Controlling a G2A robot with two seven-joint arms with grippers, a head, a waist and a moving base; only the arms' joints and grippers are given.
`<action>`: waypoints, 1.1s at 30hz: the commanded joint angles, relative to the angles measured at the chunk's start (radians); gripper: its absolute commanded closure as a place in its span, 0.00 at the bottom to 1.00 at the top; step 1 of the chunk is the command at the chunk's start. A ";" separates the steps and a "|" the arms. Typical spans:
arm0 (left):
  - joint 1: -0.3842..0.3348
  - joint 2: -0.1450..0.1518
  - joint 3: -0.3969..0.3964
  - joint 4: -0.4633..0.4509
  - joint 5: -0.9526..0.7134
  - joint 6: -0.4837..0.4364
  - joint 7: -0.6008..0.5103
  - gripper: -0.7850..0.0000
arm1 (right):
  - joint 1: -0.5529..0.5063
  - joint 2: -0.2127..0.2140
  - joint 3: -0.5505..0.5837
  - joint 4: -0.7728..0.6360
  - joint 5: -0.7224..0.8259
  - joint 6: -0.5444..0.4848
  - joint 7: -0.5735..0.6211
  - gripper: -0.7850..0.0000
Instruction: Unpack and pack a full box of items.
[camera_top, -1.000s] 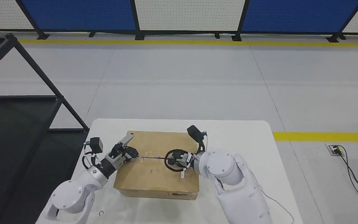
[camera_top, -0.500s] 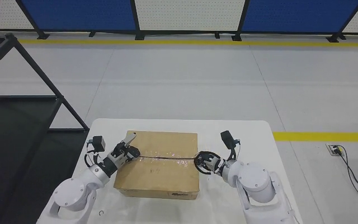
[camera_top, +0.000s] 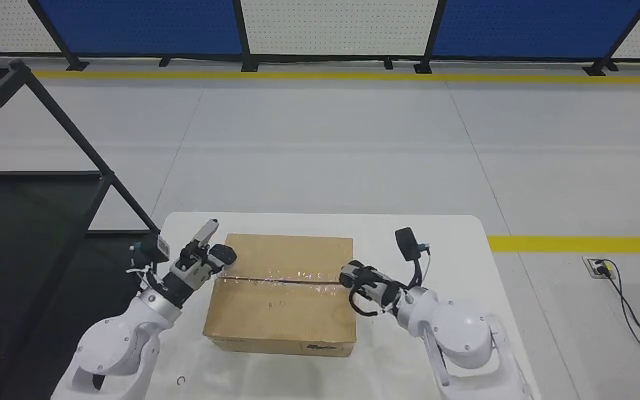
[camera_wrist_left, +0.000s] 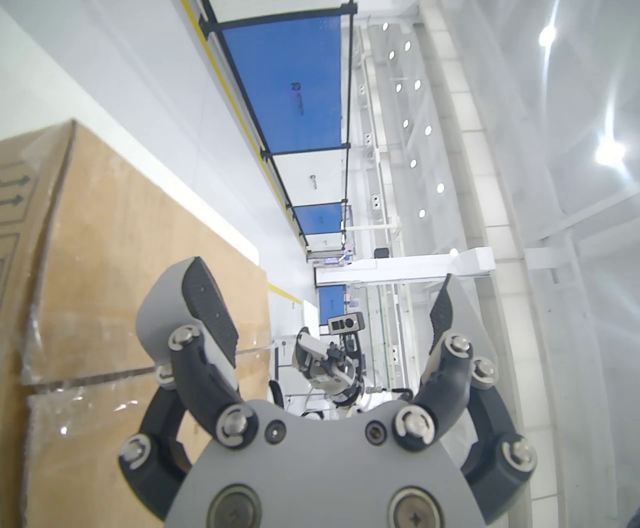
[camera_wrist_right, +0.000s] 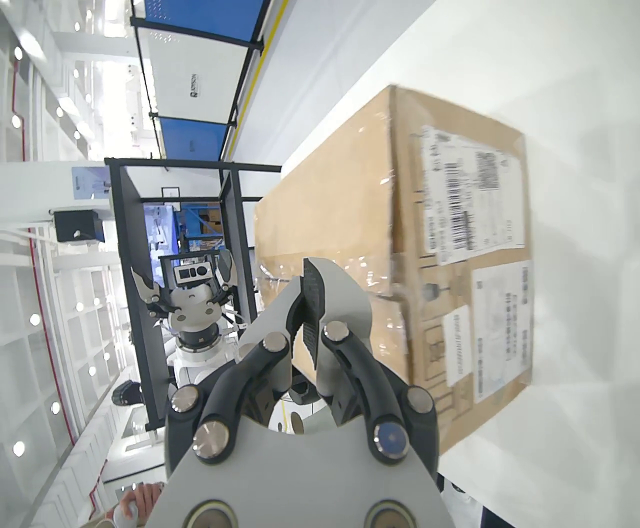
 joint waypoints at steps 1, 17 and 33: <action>0.012 0.003 -0.030 -0.004 0.003 -0.005 0.020 0.00 | 0.035 -0.003 -0.035 0.037 0.019 -0.014 0.001 1.00; 0.117 0.012 -0.175 -0.008 -0.026 -0.003 0.073 0.00 | 0.226 -0.033 -0.186 0.264 0.087 -0.049 -0.063 1.00; 0.130 0.009 -0.170 0.002 0.014 0.027 0.139 0.00 | 0.500 -0.126 -0.424 0.707 0.305 -0.032 -0.099 1.00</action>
